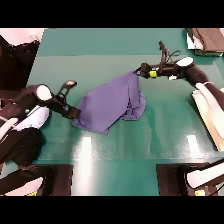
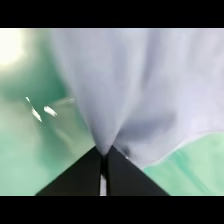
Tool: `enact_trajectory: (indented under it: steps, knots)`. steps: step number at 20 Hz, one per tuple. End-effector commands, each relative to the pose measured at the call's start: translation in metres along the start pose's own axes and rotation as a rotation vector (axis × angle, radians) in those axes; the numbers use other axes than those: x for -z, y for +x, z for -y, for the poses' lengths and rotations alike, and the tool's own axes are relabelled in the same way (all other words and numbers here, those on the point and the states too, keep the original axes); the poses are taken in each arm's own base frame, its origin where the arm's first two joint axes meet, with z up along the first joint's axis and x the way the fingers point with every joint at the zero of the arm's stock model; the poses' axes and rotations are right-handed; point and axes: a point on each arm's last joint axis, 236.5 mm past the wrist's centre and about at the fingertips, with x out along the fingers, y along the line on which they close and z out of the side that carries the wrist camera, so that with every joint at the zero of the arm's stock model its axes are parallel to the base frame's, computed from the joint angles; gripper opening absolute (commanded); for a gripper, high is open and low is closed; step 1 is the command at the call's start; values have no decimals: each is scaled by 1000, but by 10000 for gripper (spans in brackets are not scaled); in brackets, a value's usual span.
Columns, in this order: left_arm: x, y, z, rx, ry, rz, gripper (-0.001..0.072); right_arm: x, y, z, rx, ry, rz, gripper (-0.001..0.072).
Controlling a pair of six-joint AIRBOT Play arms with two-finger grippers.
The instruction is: Fold the shirts.
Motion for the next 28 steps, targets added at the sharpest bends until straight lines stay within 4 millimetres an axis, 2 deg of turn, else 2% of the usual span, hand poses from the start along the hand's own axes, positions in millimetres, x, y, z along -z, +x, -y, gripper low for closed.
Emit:
enact_trajectory:
  steps: [1,3,6,8,10,12,15,18,19,20,21,22,23,25,27,28]
  knots:
    - [-27,-94,-25,-202,72,174,24,-14,-77,-40,115,-271,26,21]
    - [-39,-172,-16,-242,99,345,24,-22,-146,-78,188,-377,97,21]
    - [-43,-283,12,-243,130,610,24,-21,-255,-141,298,-463,295,21]
    - [-38,-345,33,-221,151,749,24,-8,-325,-188,343,-522,464,21]
    - [-31,-395,56,-178,179,862,24,12,-378,-221,372,-535,605,21]
    - [-24,-437,84,-114,240,972,24,31,-413,-240,394,-514,707,21]
    - [-9,-479,121,-15,320,1087,23,51,-445,-255,445,-500,812,21]
    - [-2,-511,138,29,357,1192,24,51,-465,-261,524,-492,859,21]
    - [-5,-514,138,26,357,1208,24,44,-468,-259,553,-481,838,21]
    - [-11,-507,134,14,349,1185,23,36,-470,-254,577,-467,808,21]
    - [-21,-489,126,-5,336,1119,23,25,-469,-245,595,-445,769,21]
    - [-30,-462,120,-6,327,1019,24,13,-462,-235,589,-422,714,21]
    - [-39,-426,112,-4,313,887,24,2,-452,-225,566,-399,651,21]
    - [-50,-349,95,13,271,623,24,-13,-417,-199,476,-347,481,21]
    - [-56,-269,77,36,218,404,24,-21,-368,-167,400,-299,281,21]
    - [-54,-230,68,45,189,304,24,-23,-337,-150,367,-278,187,21]
